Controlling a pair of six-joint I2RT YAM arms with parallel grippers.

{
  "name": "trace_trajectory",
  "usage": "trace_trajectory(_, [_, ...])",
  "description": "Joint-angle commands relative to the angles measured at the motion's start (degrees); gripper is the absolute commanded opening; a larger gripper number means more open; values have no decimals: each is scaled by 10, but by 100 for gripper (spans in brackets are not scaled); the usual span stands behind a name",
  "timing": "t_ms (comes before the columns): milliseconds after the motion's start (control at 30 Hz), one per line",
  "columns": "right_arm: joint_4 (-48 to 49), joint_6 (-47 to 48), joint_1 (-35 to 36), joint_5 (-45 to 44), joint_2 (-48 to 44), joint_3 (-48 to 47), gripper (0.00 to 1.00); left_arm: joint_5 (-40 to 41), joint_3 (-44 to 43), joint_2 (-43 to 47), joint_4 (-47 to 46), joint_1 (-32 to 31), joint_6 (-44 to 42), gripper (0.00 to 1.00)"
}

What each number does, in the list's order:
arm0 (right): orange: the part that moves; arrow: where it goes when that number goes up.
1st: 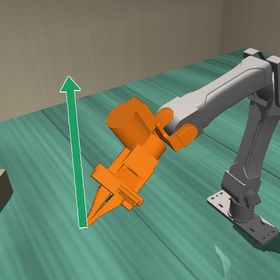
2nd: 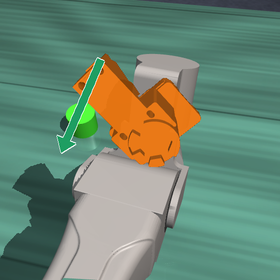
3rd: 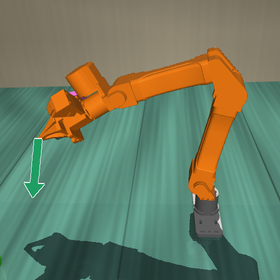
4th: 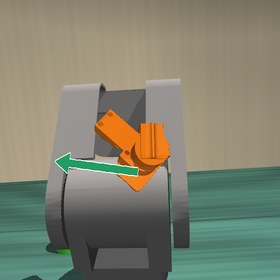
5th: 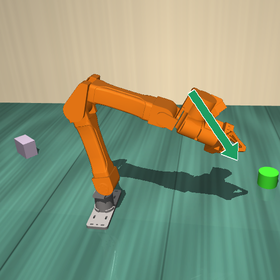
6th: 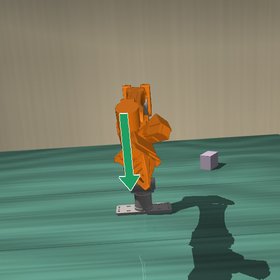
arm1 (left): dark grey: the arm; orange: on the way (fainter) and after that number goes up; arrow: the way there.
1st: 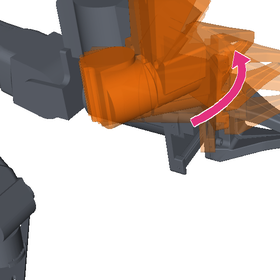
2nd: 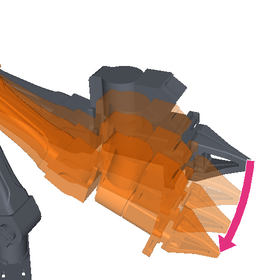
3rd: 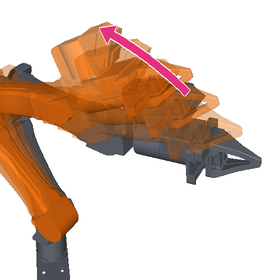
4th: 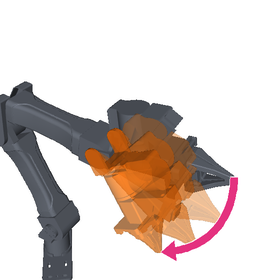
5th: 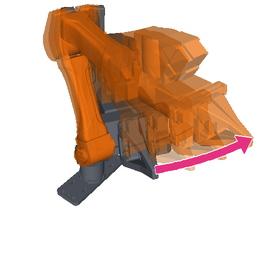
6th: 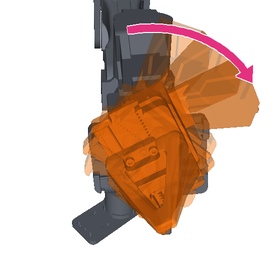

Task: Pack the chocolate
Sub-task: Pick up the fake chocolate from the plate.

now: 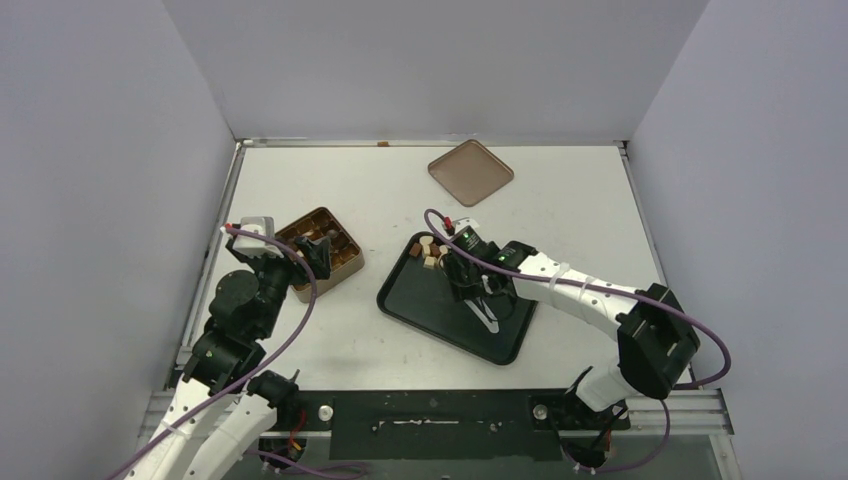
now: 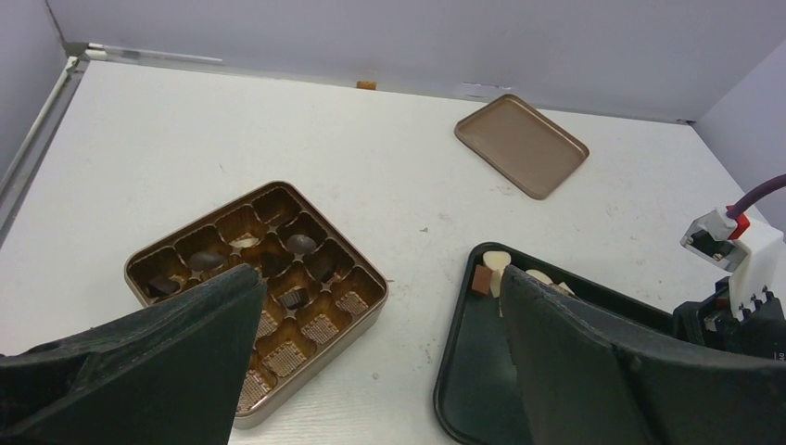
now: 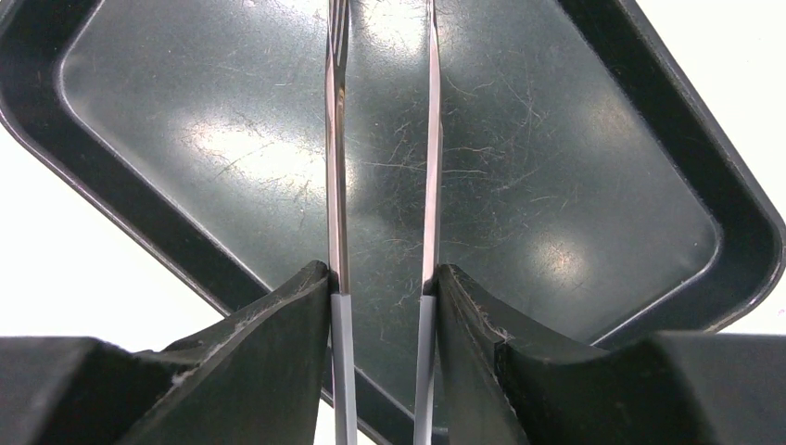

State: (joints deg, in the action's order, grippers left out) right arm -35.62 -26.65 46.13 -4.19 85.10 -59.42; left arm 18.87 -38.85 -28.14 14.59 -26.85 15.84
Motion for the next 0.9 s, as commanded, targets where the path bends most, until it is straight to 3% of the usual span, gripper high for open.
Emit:
trace_trajectory(0, [26,2,-4,-10,3,-22,42,3,-1,6,-13,5,-7,97])
trace_trajectory(500, [38,16,-6,-15,22,-26,44,3,0,13,-14,6,-6,97])
trace_trajectory(867, [9,9,-5,-17,-4,-33,29,4,0,18,-15,7,-6,97])
